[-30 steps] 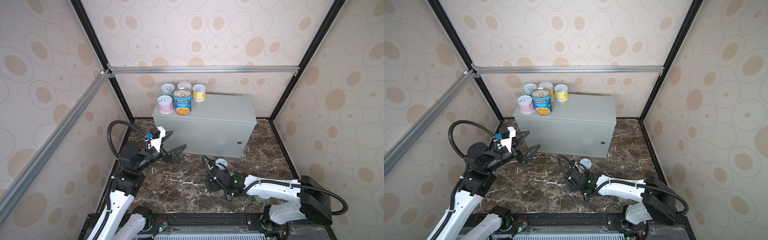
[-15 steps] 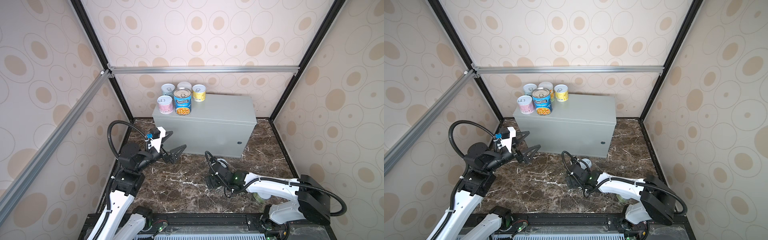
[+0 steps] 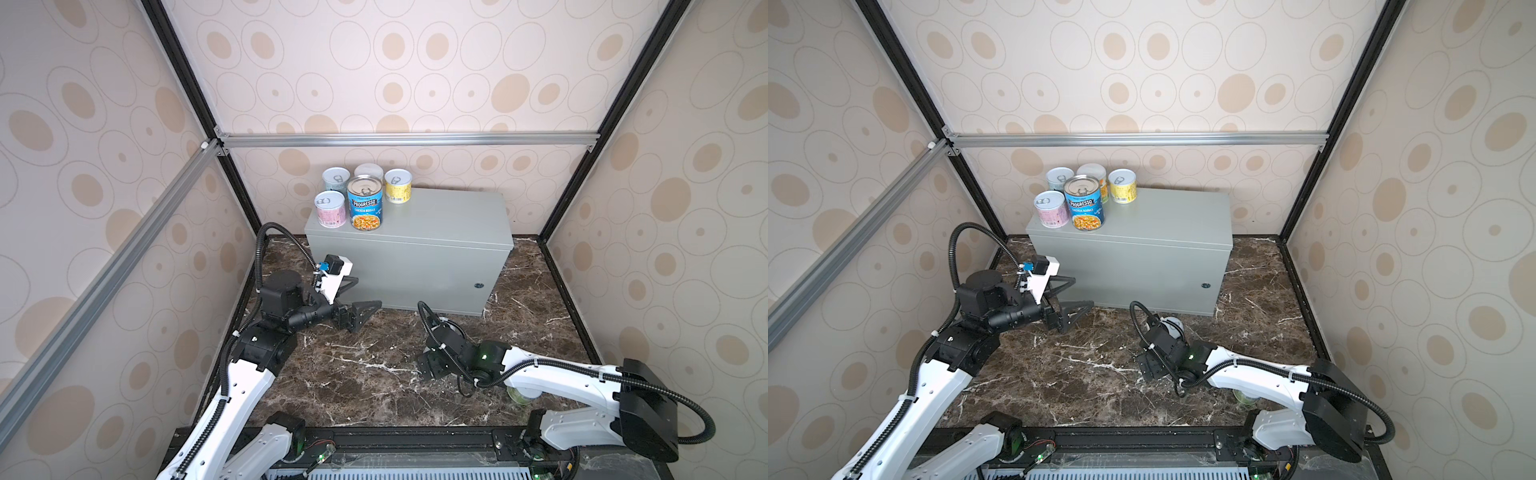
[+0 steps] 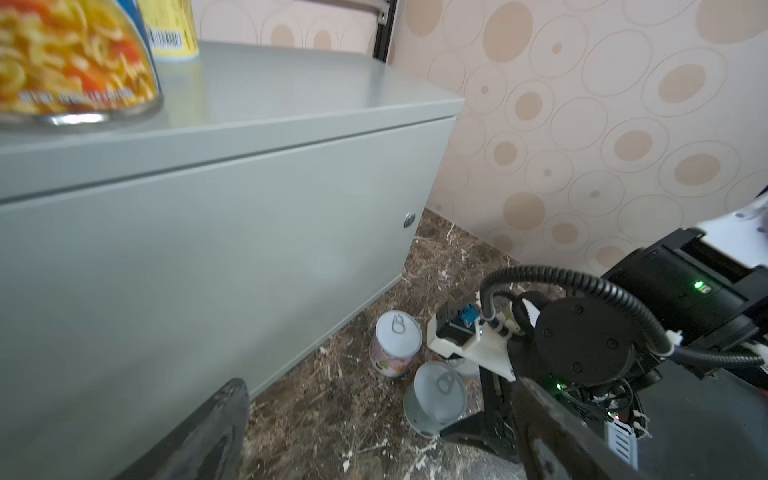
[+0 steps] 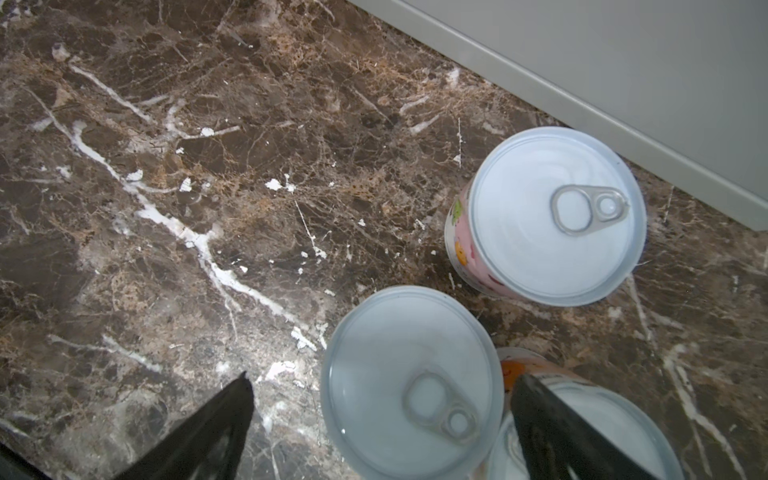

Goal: Place and organize the canned foods onto the counter
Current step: 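Close the right gripper around the white-lidded can nearest the robot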

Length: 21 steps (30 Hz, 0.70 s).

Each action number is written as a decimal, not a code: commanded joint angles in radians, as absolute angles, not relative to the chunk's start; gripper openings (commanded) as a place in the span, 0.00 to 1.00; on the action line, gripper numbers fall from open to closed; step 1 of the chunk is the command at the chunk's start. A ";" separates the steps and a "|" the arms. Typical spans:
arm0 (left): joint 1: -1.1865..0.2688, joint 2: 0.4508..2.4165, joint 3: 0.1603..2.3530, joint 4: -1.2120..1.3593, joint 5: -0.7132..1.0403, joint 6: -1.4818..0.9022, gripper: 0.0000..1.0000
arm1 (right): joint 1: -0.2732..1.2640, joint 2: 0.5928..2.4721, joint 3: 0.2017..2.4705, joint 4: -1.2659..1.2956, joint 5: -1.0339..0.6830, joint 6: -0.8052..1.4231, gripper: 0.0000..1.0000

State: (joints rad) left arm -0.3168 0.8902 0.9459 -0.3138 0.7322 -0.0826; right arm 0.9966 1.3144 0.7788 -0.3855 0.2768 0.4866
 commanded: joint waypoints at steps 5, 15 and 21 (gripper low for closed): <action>-0.347 0.853 0.983 -0.465 0.739 -0.026 0.98 | 0.938 1.396 0.816 -0.370 0.227 0.434 1.00; -0.425 0.878 0.969 -0.512 0.724 -0.007 0.98 | 0.917 1.418 0.786 -0.375 0.149 0.430 1.00; -0.454 0.886 0.963 -0.511 0.688 0.003 0.98 | 0.931 1.392 0.761 -0.360 0.082 0.434 0.98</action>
